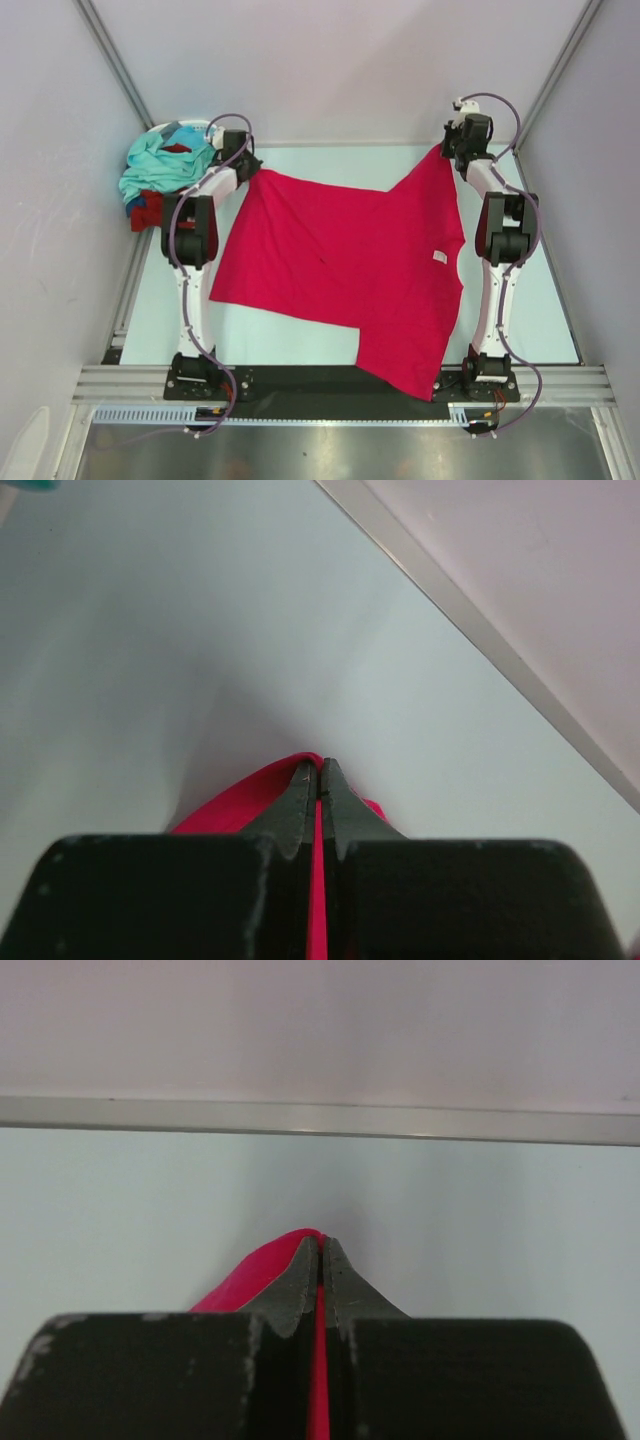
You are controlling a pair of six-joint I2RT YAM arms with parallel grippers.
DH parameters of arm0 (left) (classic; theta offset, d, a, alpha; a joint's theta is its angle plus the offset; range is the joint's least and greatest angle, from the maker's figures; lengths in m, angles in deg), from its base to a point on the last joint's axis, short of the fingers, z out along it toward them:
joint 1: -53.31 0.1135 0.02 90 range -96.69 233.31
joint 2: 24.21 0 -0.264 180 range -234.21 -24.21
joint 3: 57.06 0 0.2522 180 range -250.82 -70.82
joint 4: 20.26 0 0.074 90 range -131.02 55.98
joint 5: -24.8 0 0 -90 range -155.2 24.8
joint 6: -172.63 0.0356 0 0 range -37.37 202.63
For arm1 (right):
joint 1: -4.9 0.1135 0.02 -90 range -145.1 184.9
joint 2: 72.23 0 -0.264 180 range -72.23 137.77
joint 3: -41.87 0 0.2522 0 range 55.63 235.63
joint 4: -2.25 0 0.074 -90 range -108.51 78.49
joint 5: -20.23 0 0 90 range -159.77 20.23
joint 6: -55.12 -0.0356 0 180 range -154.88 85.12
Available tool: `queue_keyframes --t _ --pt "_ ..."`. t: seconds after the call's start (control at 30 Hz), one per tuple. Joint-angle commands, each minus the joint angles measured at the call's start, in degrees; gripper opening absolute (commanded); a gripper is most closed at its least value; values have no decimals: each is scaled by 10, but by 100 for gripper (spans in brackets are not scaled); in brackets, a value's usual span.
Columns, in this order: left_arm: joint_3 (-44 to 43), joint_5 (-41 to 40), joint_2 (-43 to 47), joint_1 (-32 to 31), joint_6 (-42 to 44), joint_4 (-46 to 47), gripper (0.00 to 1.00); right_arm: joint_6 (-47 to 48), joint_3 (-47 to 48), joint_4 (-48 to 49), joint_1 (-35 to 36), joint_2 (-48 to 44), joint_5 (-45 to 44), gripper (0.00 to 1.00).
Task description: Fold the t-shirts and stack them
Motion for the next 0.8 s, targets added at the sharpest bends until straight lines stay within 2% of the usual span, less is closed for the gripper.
queue_keyframes --t 0.0,0.27,0.47,0.57,0.77 --pt "-60 -3 -29 10 9 -29 0 -3 81 -23 -8 38 -3 0" --pt "-81 -3 -52 10 15 -34 0 -2 100 -32 -9 52 3 0" --pt "-78 43 -39 16 38 -17 0 6 90 -51 -9 26 29 0" --pt "-49 71 -18 17 62 21 0 12 59 -43 -9 -8 34 0" --pt "-32 104 14 28 77 36 0 34 -23 -10 -9 -87 35 0"
